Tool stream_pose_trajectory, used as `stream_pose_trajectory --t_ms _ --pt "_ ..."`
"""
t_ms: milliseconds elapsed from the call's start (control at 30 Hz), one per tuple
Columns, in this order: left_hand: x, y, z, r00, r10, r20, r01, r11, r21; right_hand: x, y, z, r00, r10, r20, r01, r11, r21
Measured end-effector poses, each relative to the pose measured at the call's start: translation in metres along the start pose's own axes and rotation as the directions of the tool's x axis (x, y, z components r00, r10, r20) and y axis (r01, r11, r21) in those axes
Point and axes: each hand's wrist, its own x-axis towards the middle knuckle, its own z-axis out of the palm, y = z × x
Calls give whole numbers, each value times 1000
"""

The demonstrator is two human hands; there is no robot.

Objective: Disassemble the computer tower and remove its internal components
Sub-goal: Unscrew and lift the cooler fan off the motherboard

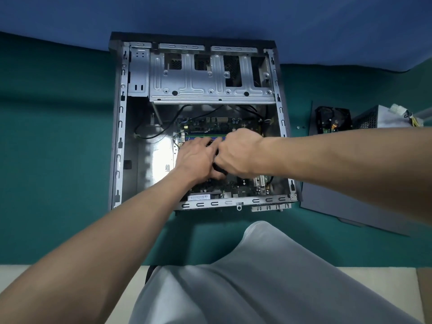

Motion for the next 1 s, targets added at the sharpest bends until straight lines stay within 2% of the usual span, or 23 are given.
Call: stream_pose_trajectory --t_ms 33,100,167,233,267,333,400,467,500,567,667,733,800,867,900,1000 --pt "2 0 0 999 -13 -34 12 1000 -16 3 -2 1 997 -78 -7 77 993 -85" --pt "4 0 -2 996 -60 -63 58 998 -31 7 -2 -4 994 -106 -28 104 991 -81" --pt "5 -2 -2 995 -84 -59 83 996 -28 9 6 -8 998 -7 -66 14 994 108" --pt "6 -2 -1 998 -51 -41 52 998 20 7 14 -6 994 104 -43 -83 934 349" --pt "7 -3 -1 999 -28 -23 29 997 65 6 17 -4 988 151 -14 -127 873 470" --pt "8 -3 -1 1000 -11 4 10 991 130 5 20 3 949 310 54 -262 685 680" --pt "8 -3 -3 1000 -20 11 19 989 148 2 23 7 874 463 149 -401 511 760" --pt "7 -1 -4 999 -31 23 28 990 140 -1 26 10 847 472 245 -460 419 783" --pt "6 0 -4 999 -39 30 35 991 127 -4 27 9 853 445 272 -466 417 780" --pt "5 2 -6 997 -59 46 55 994 96 -6 26 6 876 415 246 -451 526 721" --pt "2 2 -5 993 -68 94 67 998 21 -6 17 3 929 352 112 -349 737 579" --pt "0 3 -4 990 -83 112 87 996 -32 -8 13 3 966 259 -4 -227 855 466" --pt "-2 5 -5 989 -103 111 113 989 -93 -10 11 7 990 108 -94 -75 950 304" --pt "-3 6 -6 990 -104 99 116 985 -129 -14 12 8 988 -51 -144 72 986 147" --pt "-4 6 -7 990 -101 98 114 985 -132 -16 14 8 983 -82 -165 101 989 109" --pt "-5 4 -6 986 -102 130 122 980 -159 -18 25 12 977 -22 -211 71 971 227"
